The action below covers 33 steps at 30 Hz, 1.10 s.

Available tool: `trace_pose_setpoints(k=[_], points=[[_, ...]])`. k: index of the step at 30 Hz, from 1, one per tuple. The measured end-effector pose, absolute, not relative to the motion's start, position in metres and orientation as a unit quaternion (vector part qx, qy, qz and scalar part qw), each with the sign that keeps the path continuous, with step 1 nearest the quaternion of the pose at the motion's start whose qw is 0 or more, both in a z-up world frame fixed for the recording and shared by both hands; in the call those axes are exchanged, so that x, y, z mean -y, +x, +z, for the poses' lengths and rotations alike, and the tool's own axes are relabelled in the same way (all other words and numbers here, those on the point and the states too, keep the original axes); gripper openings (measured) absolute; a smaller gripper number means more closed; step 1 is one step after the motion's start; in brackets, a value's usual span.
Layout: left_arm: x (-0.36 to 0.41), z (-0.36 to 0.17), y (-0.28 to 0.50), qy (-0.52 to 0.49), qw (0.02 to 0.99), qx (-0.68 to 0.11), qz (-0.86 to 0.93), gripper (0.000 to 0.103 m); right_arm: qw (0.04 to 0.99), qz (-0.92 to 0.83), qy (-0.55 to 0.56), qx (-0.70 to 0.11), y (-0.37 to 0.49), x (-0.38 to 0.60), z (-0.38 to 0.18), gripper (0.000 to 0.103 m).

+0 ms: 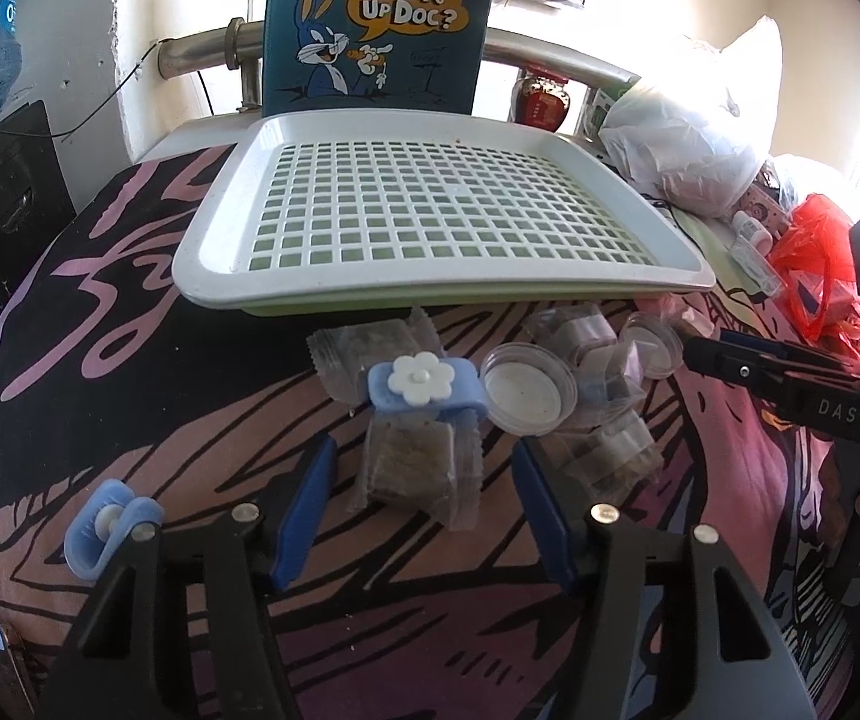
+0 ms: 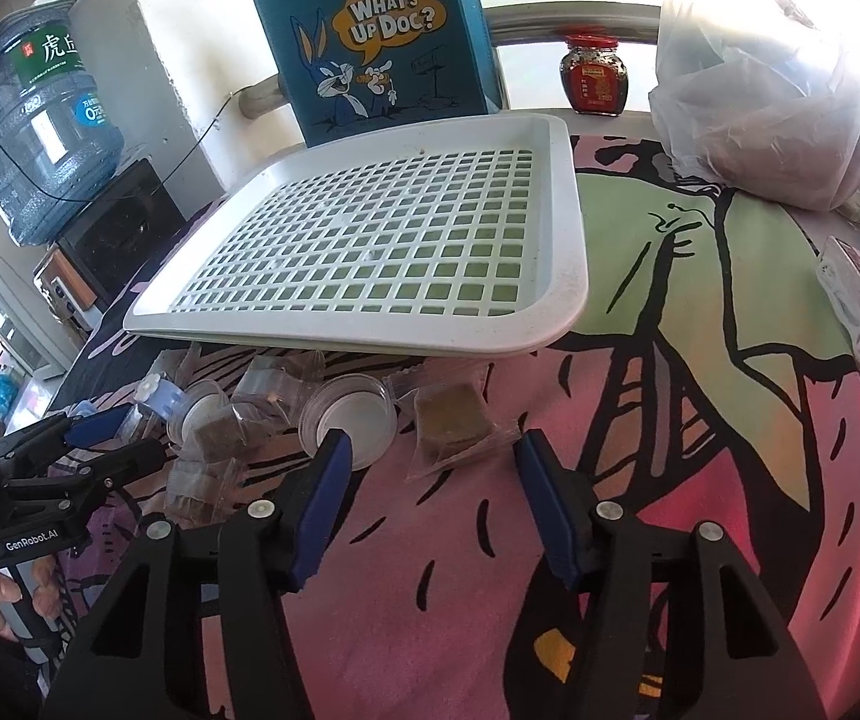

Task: Organize objects
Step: 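Move both grippers toward the clear boxes with brown contents, then close the left gripper on one clear brown-filled box while the right gripper grasps another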

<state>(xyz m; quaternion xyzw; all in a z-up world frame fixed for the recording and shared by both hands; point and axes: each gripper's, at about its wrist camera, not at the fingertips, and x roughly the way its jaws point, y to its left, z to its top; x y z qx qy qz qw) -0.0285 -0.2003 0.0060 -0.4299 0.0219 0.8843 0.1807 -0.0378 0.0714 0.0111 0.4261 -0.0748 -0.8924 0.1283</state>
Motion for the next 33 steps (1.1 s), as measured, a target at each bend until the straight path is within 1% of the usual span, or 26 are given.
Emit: trace_pose_setpoints(k=[1, 3, 5, 7, 8, 10, 12, 13, 14, 19, 23, 25, 29, 32, 33], points=[[0.199, 0.006, -0.028, -0.429, 0.178, -0.026, 0.885, 0.052, 0.127, -0.892, 0.427, 0.077, -0.038, -0.073, 0.011, 0.049], [0.197, 0.006, -0.027, -0.428, 0.176, -0.032, 0.886, 0.038, 0.123, -0.892, 0.427, 0.080, -0.039, -0.074, 0.011, 0.043], [0.198, 0.006, -0.028, -0.428, 0.177, -0.030, 0.886, 0.038, 0.120, -0.892, 0.429, 0.074, -0.039, -0.072, 0.011, 0.037], [0.201, 0.007, -0.029, -0.428, 0.182, -0.021, 0.885, 0.035, 0.121, -0.894, 0.428, 0.063, -0.039, -0.069, 0.011, 0.037], [0.202, 0.007, -0.029, -0.427, 0.185, -0.015, 0.885, 0.032, 0.122, -0.894, 0.426, 0.057, -0.038, -0.067, 0.012, 0.036], [0.205, 0.006, -0.029, -0.428, 0.194, -0.004, 0.883, 0.032, 0.122, -0.900, 0.416, 0.044, -0.034, -0.062, 0.015, 0.036], [0.205, 0.007, -0.027, -0.426, 0.199, 0.000, 0.883, 0.031, 0.117, -0.911, 0.395, 0.028, -0.026, -0.057, 0.022, 0.030], [0.204, 0.008, -0.026, -0.423, 0.199, -0.001, 0.884, 0.031, 0.114, -0.916, 0.384, 0.021, -0.022, -0.054, 0.025, 0.028], [0.204, 0.009, -0.024, -0.418, 0.198, -0.003, 0.886, 0.031, 0.114, -0.920, 0.374, 0.014, -0.018, -0.051, 0.028, 0.021], [0.200, 0.020, -0.013, -0.383, 0.195, -0.023, 0.903, 0.031, 0.131, -0.922, 0.366, 0.004, -0.012, -0.045, 0.030, 0.020], [0.199, 0.024, -0.010, -0.370, 0.197, -0.031, 0.907, 0.031, 0.136, -0.918, 0.370, 0.033, -0.013, -0.056, 0.029, 0.020], [0.202, 0.025, -0.009, -0.365, 0.195, -0.024, 0.910, 0.031, 0.140, -0.917, 0.371, 0.042, -0.010, -0.059, 0.029, 0.019], [0.214, 0.028, -0.008, -0.353, 0.198, 0.007, 0.914, 0.031, 0.143, -0.927, 0.346, 0.033, -0.001, -0.055, 0.037, 0.017], [0.217, 0.029, -0.008, -0.350, 0.199, 0.016, 0.915, 0.031, 0.154, -0.930, 0.333, 0.027, 0.003, -0.049, 0.041, 0.016], [0.216, 0.029, -0.008, -0.349, 0.199, 0.015, 0.916, 0.031, 0.156, -0.930, 0.331, 0.025, 0.003, -0.048, 0.041, 0.012]])
